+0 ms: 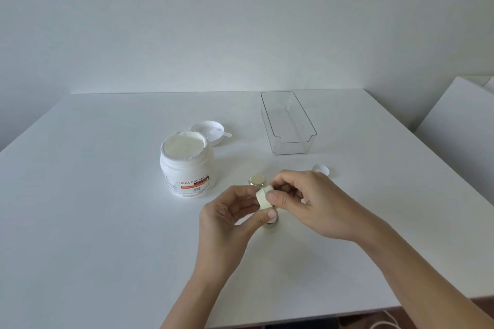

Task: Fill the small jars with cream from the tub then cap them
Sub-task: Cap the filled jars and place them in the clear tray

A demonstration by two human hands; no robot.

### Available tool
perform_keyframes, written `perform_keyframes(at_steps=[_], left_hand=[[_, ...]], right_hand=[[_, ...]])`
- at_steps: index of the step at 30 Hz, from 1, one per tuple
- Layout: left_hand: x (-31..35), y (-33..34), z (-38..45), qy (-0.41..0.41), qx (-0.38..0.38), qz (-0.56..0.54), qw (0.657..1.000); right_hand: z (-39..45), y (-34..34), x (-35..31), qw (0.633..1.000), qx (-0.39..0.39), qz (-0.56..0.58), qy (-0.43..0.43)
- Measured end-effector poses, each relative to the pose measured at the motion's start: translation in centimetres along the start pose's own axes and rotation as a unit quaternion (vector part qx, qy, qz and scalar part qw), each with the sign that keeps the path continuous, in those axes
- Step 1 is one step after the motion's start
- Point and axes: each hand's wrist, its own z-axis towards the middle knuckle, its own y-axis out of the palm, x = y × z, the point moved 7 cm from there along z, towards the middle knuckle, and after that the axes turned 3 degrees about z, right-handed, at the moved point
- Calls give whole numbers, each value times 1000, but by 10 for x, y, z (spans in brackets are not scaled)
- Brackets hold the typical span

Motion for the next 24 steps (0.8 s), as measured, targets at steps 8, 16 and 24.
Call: perform_keyframes(at_steps=[8,16,24], left_hand=[[-10,13,6,34,-46,283,957],[-22,18,6,17,-90,356,930],[-22,22,12,-12,-167,385,908]], right_hand=[[18,-28,22,990,113,-84,-18],[40,-11,53,953,66,-294,2],[42,-14,61,960,54,-275,24]])
